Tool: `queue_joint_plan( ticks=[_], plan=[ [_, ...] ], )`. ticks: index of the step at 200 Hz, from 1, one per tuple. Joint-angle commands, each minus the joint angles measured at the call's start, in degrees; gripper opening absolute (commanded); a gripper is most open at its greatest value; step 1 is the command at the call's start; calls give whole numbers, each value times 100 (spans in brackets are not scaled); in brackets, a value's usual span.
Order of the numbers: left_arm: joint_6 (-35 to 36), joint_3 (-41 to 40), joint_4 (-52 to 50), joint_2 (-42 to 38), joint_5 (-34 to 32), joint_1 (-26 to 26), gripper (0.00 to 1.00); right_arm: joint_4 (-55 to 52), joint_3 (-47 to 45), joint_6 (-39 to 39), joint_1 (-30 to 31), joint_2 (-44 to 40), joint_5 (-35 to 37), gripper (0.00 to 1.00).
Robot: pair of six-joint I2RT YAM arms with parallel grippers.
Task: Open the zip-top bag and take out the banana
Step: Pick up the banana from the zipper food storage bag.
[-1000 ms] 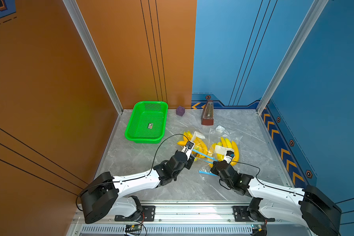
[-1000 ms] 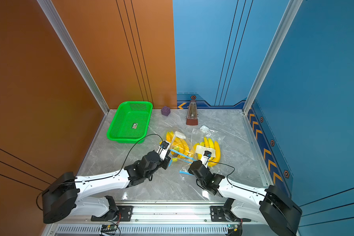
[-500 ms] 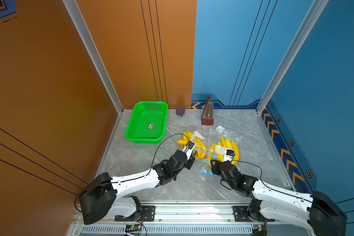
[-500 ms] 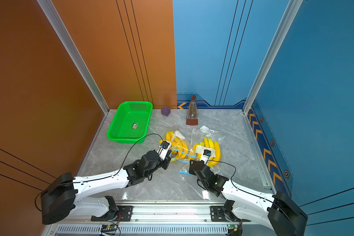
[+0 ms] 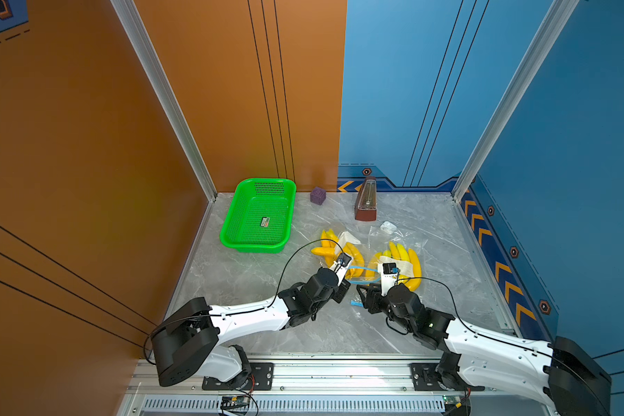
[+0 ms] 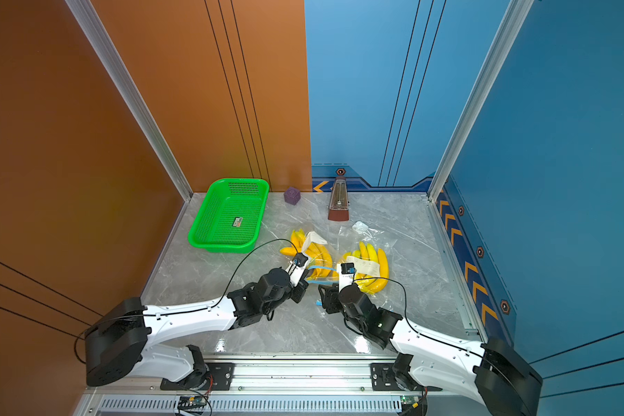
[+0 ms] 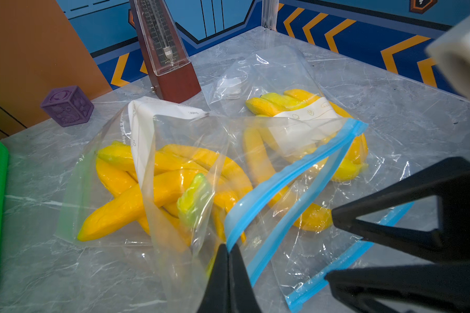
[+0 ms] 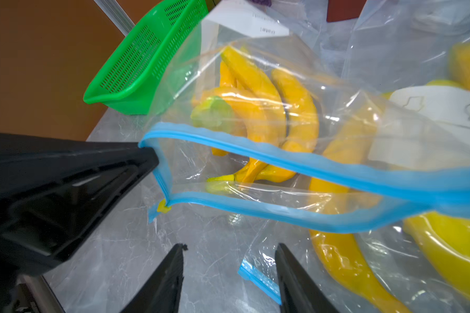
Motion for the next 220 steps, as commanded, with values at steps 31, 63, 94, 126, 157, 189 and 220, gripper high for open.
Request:
queue_joint_plan(
  ticks=[31, 63, 94, 126, 157, 189, 220],
  plan=[
    [-109, 46, -15, -260, 122, -15, 2, 1440, 603, -743, -187, 1286, 120, 55],
    [-169, 71, -15, -266, 150, 18, 2, 2248, 708, -1093, -216, 2040, 533, 60],
    [-222, 150, -15, -166, 213, 41, 4, 3357, 586, -1259, -291, 2789, 637, 64],
    [-287, 154, -51, -257, 192, 37, 23, 4253, 526, -1442, -323, 3283, 707, 65],
    [-364, 9, -380, -1042, -82, 85, 46, 4313, 447, -1524, -331, 3181, 768, 66],
    [-659, 100, -1024, -1634, -210, 639, 61, 4079, 425, -1633, -345, 3041, 642, 67],
    [-1138, 678, -1496, -818, 339, 1700, 70, 4027, 520, -1676, -354, 3200, 467, 68]
  ],
)
